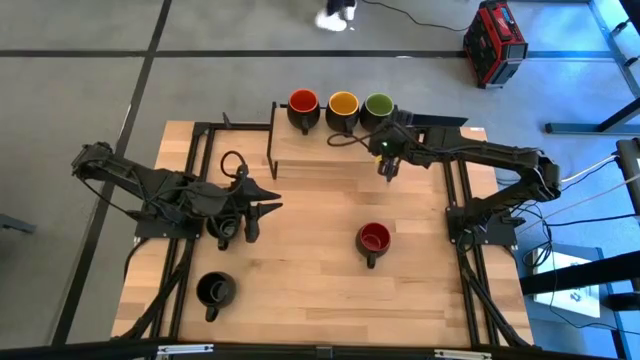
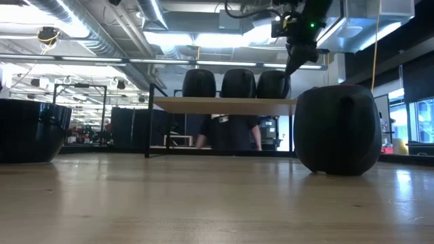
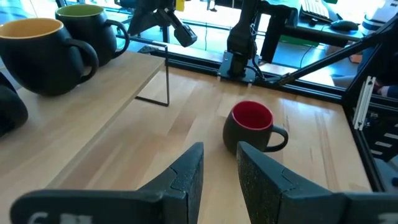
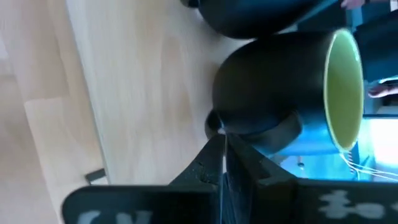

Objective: Place coffee mugs
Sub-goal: Adjust the mugs on the shelf

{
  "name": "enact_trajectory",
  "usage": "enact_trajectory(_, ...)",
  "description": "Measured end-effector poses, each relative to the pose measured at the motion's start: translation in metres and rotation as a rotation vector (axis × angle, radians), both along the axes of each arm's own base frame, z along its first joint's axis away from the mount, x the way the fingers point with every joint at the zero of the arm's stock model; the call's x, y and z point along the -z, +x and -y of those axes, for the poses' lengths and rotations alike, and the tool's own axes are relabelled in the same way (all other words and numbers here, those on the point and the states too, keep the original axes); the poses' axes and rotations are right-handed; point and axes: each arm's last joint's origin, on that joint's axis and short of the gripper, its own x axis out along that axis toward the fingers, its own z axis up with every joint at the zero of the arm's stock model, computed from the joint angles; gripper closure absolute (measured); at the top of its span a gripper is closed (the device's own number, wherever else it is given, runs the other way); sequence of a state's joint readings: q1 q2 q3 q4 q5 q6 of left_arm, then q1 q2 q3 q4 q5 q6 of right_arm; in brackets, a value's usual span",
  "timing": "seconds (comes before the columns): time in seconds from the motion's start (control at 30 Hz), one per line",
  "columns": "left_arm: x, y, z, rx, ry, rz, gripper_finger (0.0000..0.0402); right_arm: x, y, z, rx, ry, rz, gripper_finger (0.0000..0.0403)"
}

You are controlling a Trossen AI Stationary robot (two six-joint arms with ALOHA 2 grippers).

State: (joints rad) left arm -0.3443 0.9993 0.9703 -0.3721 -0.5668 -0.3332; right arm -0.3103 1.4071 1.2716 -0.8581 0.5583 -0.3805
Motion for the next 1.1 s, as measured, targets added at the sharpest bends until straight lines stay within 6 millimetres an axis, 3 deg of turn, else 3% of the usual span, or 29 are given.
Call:
enact_trajectory(0.37, 0.000, 0.000, 0.000, -0.002, -0.005, 0.003, 0.0310, -0.001, 0.010, 0.002, -0.022, 0.009, 0.087, 0.0395)
enact_trajectory(0.57, -0.001, 0.000, 0.000, -0.003, -0.006, 0.008, 0.0310, 0.005, 0.007, 0.014, 0.019, 0.007, 0.033, 0.0395)
enact_trajectory(1.1, 0.000, 0.000, 0.000, -0.002, -0.006, 0.007, 0.0310, 0.008, 0.001, 0.013, 0.058, -0.042, -0.063, 0.0395)
